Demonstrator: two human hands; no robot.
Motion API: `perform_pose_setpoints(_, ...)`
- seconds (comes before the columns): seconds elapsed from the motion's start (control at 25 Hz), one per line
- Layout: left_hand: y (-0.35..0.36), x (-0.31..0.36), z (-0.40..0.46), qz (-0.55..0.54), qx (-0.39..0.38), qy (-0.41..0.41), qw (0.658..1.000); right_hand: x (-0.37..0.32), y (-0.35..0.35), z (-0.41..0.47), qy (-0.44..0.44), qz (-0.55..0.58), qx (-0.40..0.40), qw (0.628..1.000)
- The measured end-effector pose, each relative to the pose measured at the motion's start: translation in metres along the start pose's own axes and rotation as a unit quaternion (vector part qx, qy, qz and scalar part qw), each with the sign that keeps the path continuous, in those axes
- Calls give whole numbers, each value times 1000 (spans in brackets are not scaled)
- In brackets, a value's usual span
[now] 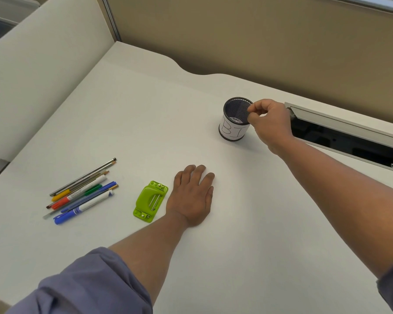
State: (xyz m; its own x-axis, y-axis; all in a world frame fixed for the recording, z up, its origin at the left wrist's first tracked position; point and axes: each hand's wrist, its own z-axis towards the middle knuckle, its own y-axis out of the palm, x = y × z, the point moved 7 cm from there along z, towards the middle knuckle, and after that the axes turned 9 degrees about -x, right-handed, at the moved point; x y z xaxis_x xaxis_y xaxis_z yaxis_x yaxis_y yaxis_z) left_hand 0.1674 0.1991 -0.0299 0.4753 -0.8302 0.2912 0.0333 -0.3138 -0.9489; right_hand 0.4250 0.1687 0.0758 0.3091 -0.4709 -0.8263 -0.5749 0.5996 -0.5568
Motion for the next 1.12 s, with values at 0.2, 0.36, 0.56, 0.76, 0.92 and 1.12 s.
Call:
perform_pose_setpoints(0.2,0,0,0,-3,-3,-1,1000,2,-2,-5,-6,4,14,1000)
perform_pose_setpoints(0.36,0,0,0,-2,0,0,1000,5,-2,-10,-2,14,31,999)
perform_pose_setpoints(0.56,0,0,0,-1,16,4,1000,-1,2,-27,-28,53,28,998)
perform_pose_setpoints(0.76,-2,2,-1,5,26,10,1000,14,26,-74,-25,33,-49,998)
perform_pose_setpoints(0.92,-11,7,-5,17,38,7,999,34,42,-114,7,8,-114,993)
perform_pose_setpoints(1.12,-31,18,-24,31,73,-24,997,47,59,-161,28,-18,-186,982)
